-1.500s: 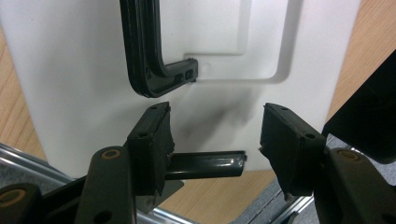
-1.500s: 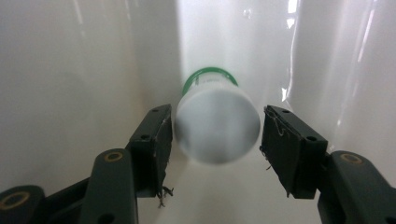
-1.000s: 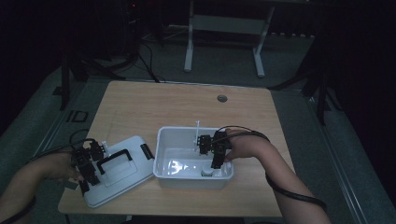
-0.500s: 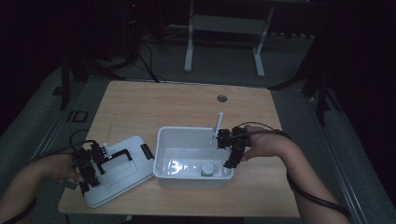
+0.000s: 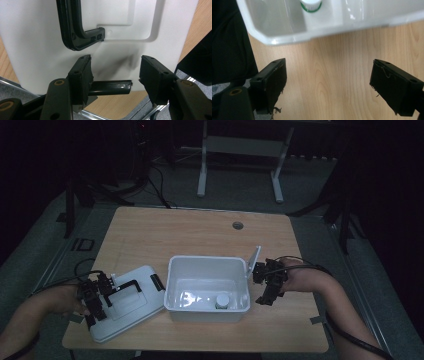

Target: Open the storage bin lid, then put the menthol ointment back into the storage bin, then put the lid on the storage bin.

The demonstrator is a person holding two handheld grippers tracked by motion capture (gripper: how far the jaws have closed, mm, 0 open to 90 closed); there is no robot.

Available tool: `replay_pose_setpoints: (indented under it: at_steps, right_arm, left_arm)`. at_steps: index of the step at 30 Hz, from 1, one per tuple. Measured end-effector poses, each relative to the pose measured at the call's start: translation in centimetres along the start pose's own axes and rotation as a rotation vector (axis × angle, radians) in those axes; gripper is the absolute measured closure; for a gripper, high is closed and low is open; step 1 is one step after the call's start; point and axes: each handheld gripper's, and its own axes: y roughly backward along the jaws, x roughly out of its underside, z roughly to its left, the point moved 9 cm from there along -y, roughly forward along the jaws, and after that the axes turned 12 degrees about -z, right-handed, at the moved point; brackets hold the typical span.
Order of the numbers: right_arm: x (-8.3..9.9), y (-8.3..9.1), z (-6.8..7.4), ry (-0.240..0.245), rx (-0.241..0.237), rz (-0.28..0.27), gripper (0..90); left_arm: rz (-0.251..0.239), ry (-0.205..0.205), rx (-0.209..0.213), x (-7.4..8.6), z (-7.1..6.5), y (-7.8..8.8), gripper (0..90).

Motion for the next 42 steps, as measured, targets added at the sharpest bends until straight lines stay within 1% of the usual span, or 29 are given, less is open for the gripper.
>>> replay_pose_setpoints:
  at_steps: [1,3,4,5,7,8,9,11,12,13,14,16,17,20,21,23,24,26,29,30,32,35,40,41,42]
  right_arm:
    - [0.6,-0.2,-0.1,-0.021,0.003,0.003,13.8]
    - [1.3,-0.4,-0.2,-0.029,0.013,0.009,13.8]
    - [1.3,-0.4,-0.2,-0.029,0.013,0.009,13.8]
    - [2.2,-0.6,-0.3,-0.038,0.015,0.022,13.8]
    - [3.0,-0.9,-0.5,-0.05,0.019,0.034,13.8]
    - [3.0,-0.9,-0.5,-0.05,0.019,0.034,13.8]
    - [3.7,-1.2,-0.5,-0.063,0.023,0.04,13.8]
    - [4.3,-1.7,-0.4,-0.073,0.016,0.03,13.8]
    - [4.3,-1.7,-0.4,-0.073,0.016,0.03,13.8]
    - [4.7,-2.1,-0.2,-0.087,-0.001,0.009,13.8]
    - [5.0,-2.4,-0.1,-0.092,-0.005,0.008,13.8]
    - [5.4,-2.6,0.0,-0.094,-0.005,0.013,13.8]
    - [6.1,-3.1,0.0,-0.097,-0.003,0.025,13.8]
    - [7.0,-3.5,0.0,-0.113,0.006,0.033,13.8]
    - [7.2,-3.7,0.0,-0.111,0.005,0.027,13.8]
    - [7.5,-3.9,0.1,-0.127,-0.003,0.01,13.8]
    - [7.7,-4.0,0.2,-0.131,-0.005,0.012,13.8]
    - [8.2,-4.2,0.1,-0.131,0.002,0.036,13.8]
    - [8.7,-4.3,0.0,-0.135,0.008,0.042,13.8]
    - [8.8,-4.3,0.0,-0.145,0.01,0.04,13.8]
    - [9.0,-4.3,-0.1,-0.148,0.013,0.04,13.8]
    - [9.1,-4.4,-0.1,-0.143,0.015,0.04,13.9]
    - [9.1,-4.5,0.0,-0.142,0.009,0.041,13.9]
    - [9.1,-4.5,0.0,-0.141,0.009,0.044,13.9]
    - [9.1,-4.4,0.0,-0.14,0.009,0.044,13.9]
  left_arm:
    - [0.003,0.002,0.002,0.1,0.0,-0.1,42.6]
    - [0.001,0.004,0.003,0.1,0.0,-0.2,42.6]
    - [0.001,0.004,0.003,0.1,0.0,-0.2,42.6]
    - [0.003,0.003,0.006,0.2,0.0,-0.3,42.6]
    - [0.0,0.006,0.005,0.2,0.0,-0.3,42.6]
    - [0.0,0.006,0.005,0.2,0.0,-0.3,42.6]
    - [-0.002,0.006,0.003,0.2,0.1,-0.3,42.6]
    - [-0.006,0.005,0.002,0.2,0.1,-0.2,42.6]
    - [-0.006,0.005,0.002,0.2,0.1,-0.2,42.6]
    - [-0.009,0.007,-0.004,0.2,0.2,0.0,42.6]
    - [-0.009,0.007,-0.004,0.2,0.2,0.0,42.6]
    - [-0.007,0.006,-0.006,0.2,0.3,0.1,42.5]
    - [-0.011,0.01,-0.004,0.1,0.4,0.1,42.5]
    - [-0.01,0.007,-0.008,-0.1,0.4,0.1,42.3]
    - [-0.012,0.008,-0.015,-0.2,0.5,0.1,42.3]
    - [-0.01,0.006,-0.013,-0.3,0.5,0.1,42.1]
    - [-0.009,0.006,-0.013,-0.3,0.5,0.1,42.1]
    - [-0.011,0.009,-0.013,-0.4,0.5,0.1,42.1]
    - [-0.011,0.011,-0.016,-0.5,0.5,0.1,42.1]
    - [-0.008,0.01,-0.017,-0.5,0.5,0.1,42.1]
    - [-0.005,0.01,-0.016,-0.5,0.5,0.0,42.1]
    - [-0.001,0.01,-0.019,-0.6,0.7,-0.1,42.1]
    - [-0.008,0.003,-0.026,-1.3,1.0,-0.1,42.3]
    - [-0.014,0.003,-0.031,-1.9,1.1,-0.1,42.3]
    - [-0.014,0.003,-0.031,-1.9,1.1,-0.1,42.4]
